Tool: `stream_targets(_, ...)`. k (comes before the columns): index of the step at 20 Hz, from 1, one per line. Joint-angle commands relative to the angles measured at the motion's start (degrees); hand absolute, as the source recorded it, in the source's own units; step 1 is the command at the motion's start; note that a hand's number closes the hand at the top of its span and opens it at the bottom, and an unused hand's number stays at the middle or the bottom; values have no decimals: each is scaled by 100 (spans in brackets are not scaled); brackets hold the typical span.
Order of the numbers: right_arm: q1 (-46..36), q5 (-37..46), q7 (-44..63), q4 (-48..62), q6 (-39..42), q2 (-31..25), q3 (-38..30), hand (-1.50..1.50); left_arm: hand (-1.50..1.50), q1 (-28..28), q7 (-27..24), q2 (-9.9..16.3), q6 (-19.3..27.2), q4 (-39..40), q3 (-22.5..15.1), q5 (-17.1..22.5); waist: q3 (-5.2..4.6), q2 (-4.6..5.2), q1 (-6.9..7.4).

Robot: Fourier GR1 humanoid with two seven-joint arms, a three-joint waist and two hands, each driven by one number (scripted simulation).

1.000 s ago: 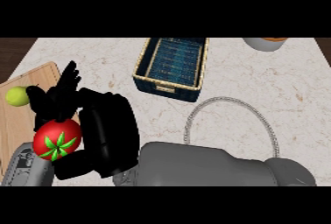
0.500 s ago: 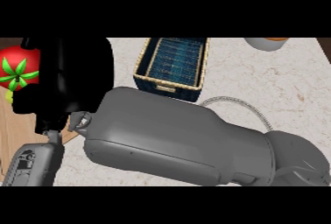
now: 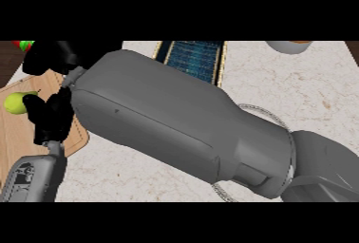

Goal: Pick the tomato from the placemat and place it in the basket

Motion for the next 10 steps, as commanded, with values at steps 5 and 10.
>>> stream_targets(5,27,-560,-555,1050,521,-1,61,150,0,69,-133,-77,52,-60,-86,-106,0,31,35)
stream_targets(10,386,-707,-1256,1587,612,-1,34,150,0,17,-34,-87,53,-58,-83,-95,4,60,38)
